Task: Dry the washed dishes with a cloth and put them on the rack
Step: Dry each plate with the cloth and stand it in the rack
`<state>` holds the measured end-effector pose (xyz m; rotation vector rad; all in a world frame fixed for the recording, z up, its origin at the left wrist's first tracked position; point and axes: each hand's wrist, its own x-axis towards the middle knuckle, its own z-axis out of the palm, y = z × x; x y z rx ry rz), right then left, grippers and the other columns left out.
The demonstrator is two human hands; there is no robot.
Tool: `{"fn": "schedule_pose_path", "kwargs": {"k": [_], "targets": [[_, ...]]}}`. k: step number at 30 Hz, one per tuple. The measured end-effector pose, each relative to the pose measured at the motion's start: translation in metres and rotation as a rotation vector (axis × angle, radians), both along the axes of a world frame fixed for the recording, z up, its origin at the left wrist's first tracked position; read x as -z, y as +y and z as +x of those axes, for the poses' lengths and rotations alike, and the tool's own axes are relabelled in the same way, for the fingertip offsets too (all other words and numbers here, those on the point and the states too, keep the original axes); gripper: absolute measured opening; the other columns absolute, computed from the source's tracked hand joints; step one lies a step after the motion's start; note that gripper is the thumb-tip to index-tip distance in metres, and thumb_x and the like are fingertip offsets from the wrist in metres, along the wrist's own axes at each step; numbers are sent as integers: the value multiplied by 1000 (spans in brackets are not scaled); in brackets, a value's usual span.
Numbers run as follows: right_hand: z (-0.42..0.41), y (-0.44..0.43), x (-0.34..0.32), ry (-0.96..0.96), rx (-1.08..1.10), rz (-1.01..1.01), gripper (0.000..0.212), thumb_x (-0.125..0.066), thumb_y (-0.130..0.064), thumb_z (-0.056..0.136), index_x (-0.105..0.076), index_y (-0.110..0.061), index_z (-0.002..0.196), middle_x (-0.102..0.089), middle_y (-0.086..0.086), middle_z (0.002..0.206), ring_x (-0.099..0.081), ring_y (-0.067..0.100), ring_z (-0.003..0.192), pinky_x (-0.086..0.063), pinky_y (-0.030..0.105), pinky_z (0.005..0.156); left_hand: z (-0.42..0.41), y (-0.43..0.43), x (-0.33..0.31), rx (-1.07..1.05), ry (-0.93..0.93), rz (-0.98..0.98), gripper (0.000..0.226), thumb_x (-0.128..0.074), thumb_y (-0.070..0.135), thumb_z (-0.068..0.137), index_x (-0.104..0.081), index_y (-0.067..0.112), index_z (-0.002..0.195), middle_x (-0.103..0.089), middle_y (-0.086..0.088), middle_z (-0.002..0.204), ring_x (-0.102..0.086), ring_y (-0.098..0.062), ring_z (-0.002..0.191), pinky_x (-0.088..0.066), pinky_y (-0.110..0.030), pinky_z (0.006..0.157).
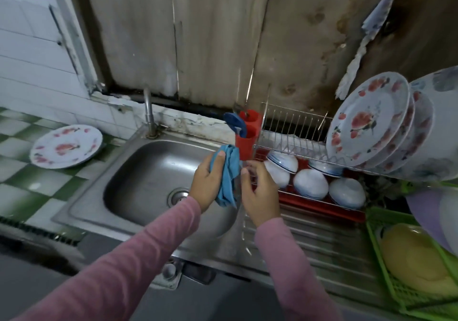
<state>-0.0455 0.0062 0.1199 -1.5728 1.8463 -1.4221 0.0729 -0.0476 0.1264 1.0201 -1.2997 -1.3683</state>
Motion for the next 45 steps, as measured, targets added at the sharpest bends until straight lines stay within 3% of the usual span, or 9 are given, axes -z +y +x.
{"fn": "schedule_pose_path", "kwargs": {"k": [5, 9, 12, 16, 21, 27, 35, 42, 45], "targets": [[87, -25, 11, -46, -41, 81, 25, -56, -24, 99, -58, -19, 123, -59, -15, 113, -58, 10, 111, -48, 41, 100, 88, -17, 12, -18, -85, 189, 36, -38, 47, 103, -54, 21, 122, -67, 0, 102, -66, -6, 87, -52, -17, 70], [163, -38, 12, -74, -162, 146, 30, -57, -28, 98, -54, -23, 127, -60, -13, 119, -54, 2, 112, -46, 33, 102, 174, -29, 17, -88, -164, 254, 51, -34, 57, 101, -50, 21, 134, -63, -8, 124, -63, -22, 107, -48, -40, 101], [214, -45, 18, -34, -266, 155, 37, -59, -39, 94, -51, -29, 129, -57, -15, 129, -50, 1, 121, -47, 40, 103, 231, -35, 23, -145, -124, 342, 51, -31, 57, 101, -55, 19, 126, -66, -8, 116, -64, -23, 102, -49, -38, 97], [268, -58, 21, 9, -378, 187, 41, -65, -31, 94, -52, -25, 132, -55, -10, 135, -49, 6, 127, -41, 32, 108, 294, -44, 27, -165, 73, 539, 49, -30, 52, 103, -61, 15, 102, -71, -5, 82, -66, -19, 72, -52, -29, 64], [314, -86, 23, 129, -499, 251, 45, -72, -36, 87, -58, -25, 129, -55, -9, 129, -50, 6, 117, -39, 16, 94, 351, -64, 31, -164, 232, 541, 53, -29, 52, 103, -57, 9, 118, -67, -17, 108, -66, -32, 96, -53, -42, 90], [360, -130, 31, 183, -563, 250, 28, -71, -15, 89, -66, -12, 117, -61, -5, 113, -58, 15, 107, -46, 27, 97, 406, -97, 39, -61, 353, 507, 40, -33, 35, 95, -49, 5, 115, -60, -16, 96, -61, -29, 83, -53, -39, 80], [423, -225, 37, 85, -545, 276, 4, -69, -13, 89, -69, -13, 93, -68, -1, 99, -62, 16, 94, -53, 35, 87, 475, -175, 42, -11, -36, 507, 99, -53, 5, 54, -19, 31, 143, -46, -19, 127, -57, -36, 105, -57, -41, 82], [458, -309, 18, -102, -544, 372, 13, -58, -14, 97, -62, -22, 88, -68, 4, 98, -64, 22, 95, -52, 35, 85, 516, -246, 36, 103, -299, 359, 47, -67, 16, 89, -47, 20, 131, -57, -15, 131, -60, -28, 113, -51, -38, 100], [462, -338, 13, -83, -584, 387, 10, -56, -18, 99, -61, -19, 90, -68, 6, 101, -64, 27, 98, -52, 40, 86, 533, -271, 42, 111, -375, 327, 52, -73, 46, 83, -51, 34, 128, -59, -7, 130, -61, -24, 114, -52, -39, 99]]}}
